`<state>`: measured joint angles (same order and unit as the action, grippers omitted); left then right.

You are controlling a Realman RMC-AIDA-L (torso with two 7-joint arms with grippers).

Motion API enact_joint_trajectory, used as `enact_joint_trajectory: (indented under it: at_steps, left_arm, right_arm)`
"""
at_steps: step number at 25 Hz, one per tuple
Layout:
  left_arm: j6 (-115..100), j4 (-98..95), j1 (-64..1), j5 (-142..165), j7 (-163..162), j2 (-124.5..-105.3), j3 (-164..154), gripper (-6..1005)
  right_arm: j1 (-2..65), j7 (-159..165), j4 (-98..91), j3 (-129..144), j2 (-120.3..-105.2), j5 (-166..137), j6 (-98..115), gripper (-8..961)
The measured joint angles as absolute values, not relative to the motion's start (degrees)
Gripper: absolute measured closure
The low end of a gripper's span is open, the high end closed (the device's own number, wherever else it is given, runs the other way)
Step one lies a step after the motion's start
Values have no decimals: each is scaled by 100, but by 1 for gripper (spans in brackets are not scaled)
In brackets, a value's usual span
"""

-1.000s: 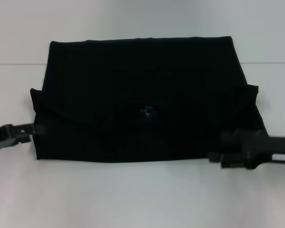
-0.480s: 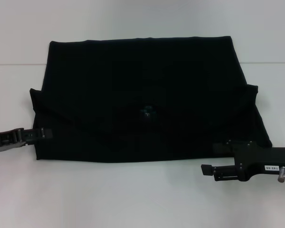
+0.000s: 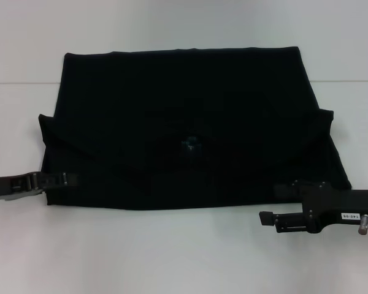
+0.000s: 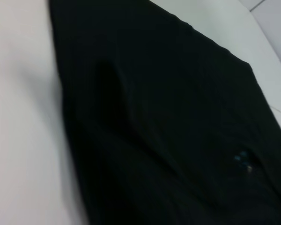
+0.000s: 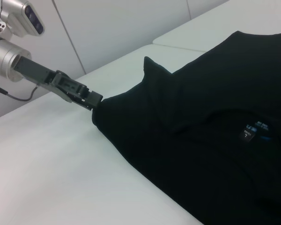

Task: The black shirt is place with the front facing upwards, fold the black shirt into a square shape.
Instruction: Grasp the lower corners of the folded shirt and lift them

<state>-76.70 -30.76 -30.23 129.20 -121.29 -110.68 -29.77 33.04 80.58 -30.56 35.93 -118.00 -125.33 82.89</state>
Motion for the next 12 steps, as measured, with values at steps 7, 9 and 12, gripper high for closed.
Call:
enact_joint_trajectory:
  at_steps: [7, 9, 12]
  left_arm:
    - [-7702, -3103, -3136, 12920, -12108, -11115, -3282, 267]
    - [-7619, -3108, -3153, 12920, -12186, -11118, -3497, 268]
    - [-7523, -3128, -3156, 12920, -12274, -11118, -3661, 271]
  right_arm:
    - [3304, 8069, -3050, 3584, -11803, -12526, 8261, 16]
    - [3304, 8083, -3050, 3577, -11803, -12524, 8262, 17]
    - [3293, 8101, -3051, 3561, -11785, -12521, 8293, 20]
